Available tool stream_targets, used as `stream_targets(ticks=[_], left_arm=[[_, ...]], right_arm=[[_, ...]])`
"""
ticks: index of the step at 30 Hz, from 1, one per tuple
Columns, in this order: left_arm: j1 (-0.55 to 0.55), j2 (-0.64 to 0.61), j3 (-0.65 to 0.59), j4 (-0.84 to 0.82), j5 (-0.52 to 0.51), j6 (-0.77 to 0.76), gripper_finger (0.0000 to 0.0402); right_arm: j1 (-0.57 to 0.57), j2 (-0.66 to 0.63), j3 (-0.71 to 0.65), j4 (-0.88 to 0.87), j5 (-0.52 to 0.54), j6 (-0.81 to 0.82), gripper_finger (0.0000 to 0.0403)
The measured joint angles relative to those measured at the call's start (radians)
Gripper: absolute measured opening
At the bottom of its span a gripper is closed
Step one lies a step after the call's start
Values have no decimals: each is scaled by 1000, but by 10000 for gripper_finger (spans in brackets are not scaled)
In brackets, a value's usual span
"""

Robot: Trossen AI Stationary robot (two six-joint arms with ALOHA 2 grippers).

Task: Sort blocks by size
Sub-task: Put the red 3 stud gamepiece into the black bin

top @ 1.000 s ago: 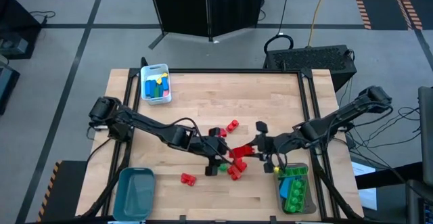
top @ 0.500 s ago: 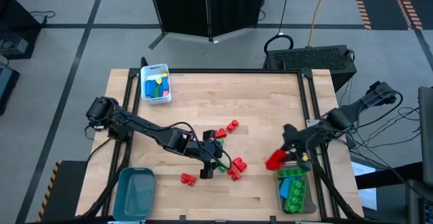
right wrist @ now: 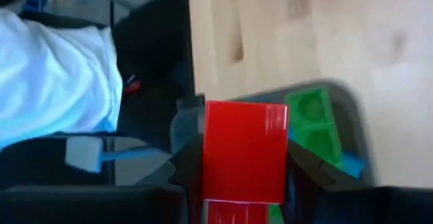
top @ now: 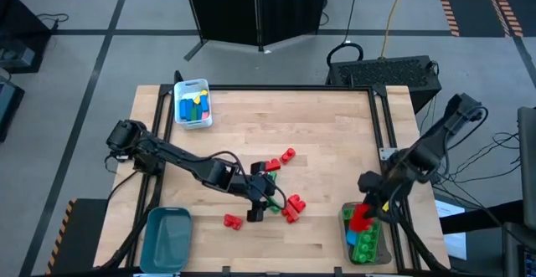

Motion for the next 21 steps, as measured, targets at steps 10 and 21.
stream_targets(ticks=[10,21], left_arm=[[-4,0,0,-2,-1,-5,233],[1,0,0,-2,-3,3,233]], right_arm=[[96,163,-6,145,-10,103,123],[116,317,-6,152,-52,200,142]])
